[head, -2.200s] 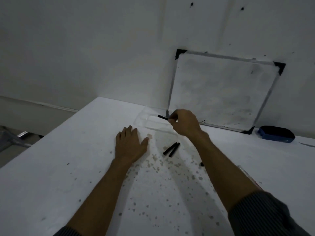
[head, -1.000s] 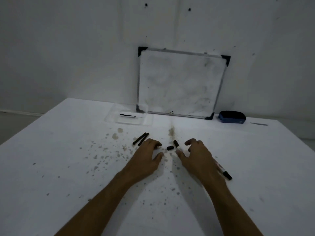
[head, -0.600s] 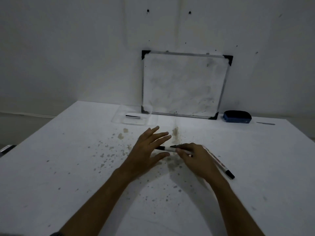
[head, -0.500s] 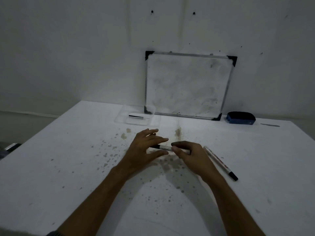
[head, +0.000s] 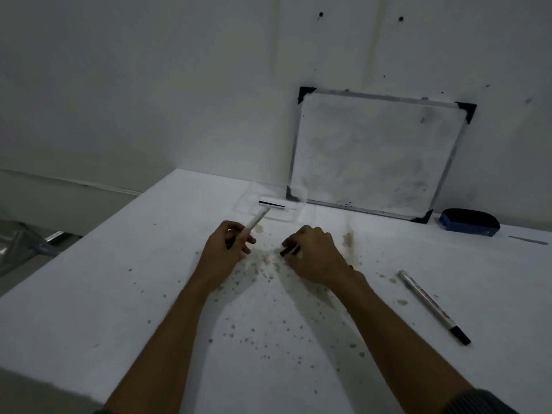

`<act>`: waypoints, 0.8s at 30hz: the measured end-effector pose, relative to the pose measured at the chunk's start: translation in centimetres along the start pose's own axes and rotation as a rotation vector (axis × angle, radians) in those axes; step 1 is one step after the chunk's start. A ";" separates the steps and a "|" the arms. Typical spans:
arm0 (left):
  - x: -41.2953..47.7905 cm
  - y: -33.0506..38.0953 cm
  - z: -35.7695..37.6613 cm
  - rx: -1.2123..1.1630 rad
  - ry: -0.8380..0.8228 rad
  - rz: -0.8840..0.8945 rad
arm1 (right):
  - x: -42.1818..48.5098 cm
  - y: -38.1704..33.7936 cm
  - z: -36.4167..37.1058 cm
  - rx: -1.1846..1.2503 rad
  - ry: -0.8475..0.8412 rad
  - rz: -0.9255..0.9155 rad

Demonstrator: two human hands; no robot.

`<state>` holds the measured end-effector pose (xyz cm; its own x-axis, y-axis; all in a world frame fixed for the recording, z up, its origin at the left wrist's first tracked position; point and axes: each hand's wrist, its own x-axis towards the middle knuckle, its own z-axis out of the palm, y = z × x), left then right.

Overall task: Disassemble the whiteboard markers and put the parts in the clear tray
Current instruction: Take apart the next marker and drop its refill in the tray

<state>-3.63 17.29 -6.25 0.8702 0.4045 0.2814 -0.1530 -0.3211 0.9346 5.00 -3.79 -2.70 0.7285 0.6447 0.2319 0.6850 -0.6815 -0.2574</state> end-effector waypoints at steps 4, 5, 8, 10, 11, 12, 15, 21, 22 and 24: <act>0.4 -0.3 0.3 -0.017 -0.027 0.009 | 1.1 -0.7 1.8 -0.206 0.072 -0.055; 0.5 -0.3 0.4 -0.011 -0.031 0.015 | 1.4 -0.9 2.0 -0.226 0.095 -0.058; 0.5 0.2 1.1 0.017 -0.052 0.009 | 1.8 -1.1 2.3 -0.241 0.120 -0.069; 0.3 0.8 1.9 -0.028 -0.069 -0.024 | 1.8 -1.2 2.1 -0.183 0.182 -0.069; 0.2 1.2 2.2 -0.083 -0.077 -0.042 | 1.7 -1.3 1.7 -0.123 0.239 -0.052; 0.1 1.7 2.5 -0.152 -0.083 -0.059 | 1.6 -1.3 1.2 -0.032 0.303 -0.020; 0.0 2.6 3.2 -0.303 -0.089 -0.076 | 0.2 -0.4 -0.5 0.353 0.485 0.093; -1.1 4.1 6.0 -0.447 -0.224 -0.096 | -5.1 4.3 -2.9 1.000 0.671 0.469; -1.3 4.4 6.8 -0.433 -0.265 -0.100 | -6.1 5.4 -2.9 1.074 0.665 0.512; -1.5 5.0 8.7 -0.286 -0.317 -0.046 | -7.9 7.2 -2.7 1.209 0.629 0.556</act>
<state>-1.63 7.61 -3.87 0.9732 0.1156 0.1987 -0.1953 -0.0402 0.9799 4.19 -14.78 -3.85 0.9903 -0.0663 0.1224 0.1295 0.1155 -0.9848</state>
